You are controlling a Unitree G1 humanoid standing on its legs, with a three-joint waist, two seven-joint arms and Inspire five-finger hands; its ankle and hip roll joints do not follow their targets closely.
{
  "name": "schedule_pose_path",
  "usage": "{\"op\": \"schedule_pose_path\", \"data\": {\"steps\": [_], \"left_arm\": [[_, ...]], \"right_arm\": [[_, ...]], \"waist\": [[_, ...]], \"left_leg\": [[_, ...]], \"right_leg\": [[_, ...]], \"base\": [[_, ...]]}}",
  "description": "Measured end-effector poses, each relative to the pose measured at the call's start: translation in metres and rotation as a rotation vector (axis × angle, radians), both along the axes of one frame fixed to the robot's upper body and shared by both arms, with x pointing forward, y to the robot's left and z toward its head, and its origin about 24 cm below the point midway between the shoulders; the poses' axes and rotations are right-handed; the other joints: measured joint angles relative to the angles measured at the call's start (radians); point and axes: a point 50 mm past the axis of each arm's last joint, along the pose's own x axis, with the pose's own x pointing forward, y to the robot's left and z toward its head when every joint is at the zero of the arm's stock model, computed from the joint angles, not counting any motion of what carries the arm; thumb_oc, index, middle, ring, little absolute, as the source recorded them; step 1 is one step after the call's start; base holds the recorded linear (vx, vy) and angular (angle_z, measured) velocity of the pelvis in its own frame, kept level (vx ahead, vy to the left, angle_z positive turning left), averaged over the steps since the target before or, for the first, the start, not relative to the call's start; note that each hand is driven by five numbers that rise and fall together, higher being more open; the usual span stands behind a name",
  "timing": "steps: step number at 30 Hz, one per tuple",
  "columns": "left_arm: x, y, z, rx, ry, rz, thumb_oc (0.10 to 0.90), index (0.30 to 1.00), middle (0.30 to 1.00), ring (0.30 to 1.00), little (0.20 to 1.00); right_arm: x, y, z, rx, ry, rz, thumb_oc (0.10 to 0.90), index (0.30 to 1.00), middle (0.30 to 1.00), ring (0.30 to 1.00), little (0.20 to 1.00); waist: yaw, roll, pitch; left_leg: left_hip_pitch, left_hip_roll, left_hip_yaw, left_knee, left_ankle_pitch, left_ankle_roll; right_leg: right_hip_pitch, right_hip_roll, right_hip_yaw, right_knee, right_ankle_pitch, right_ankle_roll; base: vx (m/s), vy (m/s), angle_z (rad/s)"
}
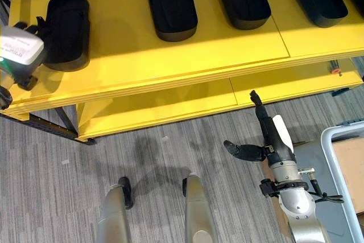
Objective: Move parts from the plastic box to the shelf.
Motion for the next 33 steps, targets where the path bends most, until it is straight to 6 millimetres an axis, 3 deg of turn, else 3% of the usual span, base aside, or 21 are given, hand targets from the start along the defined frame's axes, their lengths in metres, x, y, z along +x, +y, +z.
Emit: {"op": "schedule_pose_path", "data": {"steps": [4, 11, 14, 17, 27, 33], "left_arm": [[-0.016, 0.000, 0.007, -0.039, -0.072, -0.035, 0.900, 1.000, 1.000, 1.000, 1.000], [-0.041, 0.015, -0.004, -0.098, -0.101, -0.014, 0.900, 1.000, 1.000, 1.000, 1.000], [-0.050, 0.018, -0.007, -0.217, -0.123, -0.045, 0.900, 1.000, 1.000, 1.000, 1.000], [-0.056, 0.021, -0.014, -0.350, -0.148, -0.068, 0.900, 1.000, 1.000, 1.000, 1.000], [-0.088, 0.008, -0.091, -0.807, -0.117, -0.135, 0.900, 1.000, 1.000, 1.000, 1.000], [-0.090, -0.001, -0.112, -0.941, -0.102, -0.147, 0.900, 1.000, 1.000, 1.000, 1.000]], "right_arm": [[0.001, -0.002, 0.004, 0.003, -0.019, -0.011, 0.900, 1.000, 1.000, 1.000, 1.000], [0.001, -0.002, 0.002, 0.017, -0.016, -0.024, 0.900, 1.000, 1.000, 1.000, 1.000], [0.001, -0.005, 0.002, 0.019, -0.017, -0.042, 0.900, 1.000, 1.000, 1.000, 1.000], [0.002, -0.004, 0.003, 0.032, -0.026, -0.045, 0.900, 1.000, 1.000, 1.000, 1.000], [0.003, -0.003, 0.004, 0.041, -0.030, -0.047, 0.900, 1.000, 1.000, 1.000, 1.000], [0.003, -0.001, 0.005, 0.045, -0.039, -0.044, 0.900, 1.000, 1.000, 1.000, 1.000]], "waist": [[-0.001, 0.001, 0.001], [0.008, 0.004, 0.003], [0.032, 0.012, 0.007], [0.030, 0.014, 0.008], [0.048, 0.015, 0.008], [0.051, 0.015, 0.008]], "left_leg": [[0.001, 0.000, -0.003, 0.000, 0.000, 0.000], [0.002, 0.001, -0.002, 0.000, -0.001, 0.001], [0.002, 0.000, -0.003, 0.000, -0.003, 0.002], [0.003, 0.000, -0.003, 0.001, -0.003, 0.002], [0.008, 0.000, -0.003, -0.009, -0.002, 0.002], [0.007, 0.000, -0.005, -0.013, -0.002, 0.002]], "right_leg": [[0.000, -0.001, -0.001, 0.001, -0.001, -0.002], [-0.001, 0.001, 0.001, 0.002, -0.002, -0.004], [0.001, 0.002, -0.001, 0.003, -0.003, -0.004], [0.001, 0.001, 0.001, 0.005, -0.003, -0.004], [0.005, 0.002, -0.002, 0.002, -0.003, -0.006], [0.004, 0.003, -0.005, 0.002, -0.005, -0.008]], "base": [[0.00, 0.000, 0.00], [0.00, 0.000, 0.00], [0.00, 0.000, 0.00], [0.00, 0.000, 0.00], [0.00, 0.000, 0.00], [0.00, 0.000, 0.00]]}}
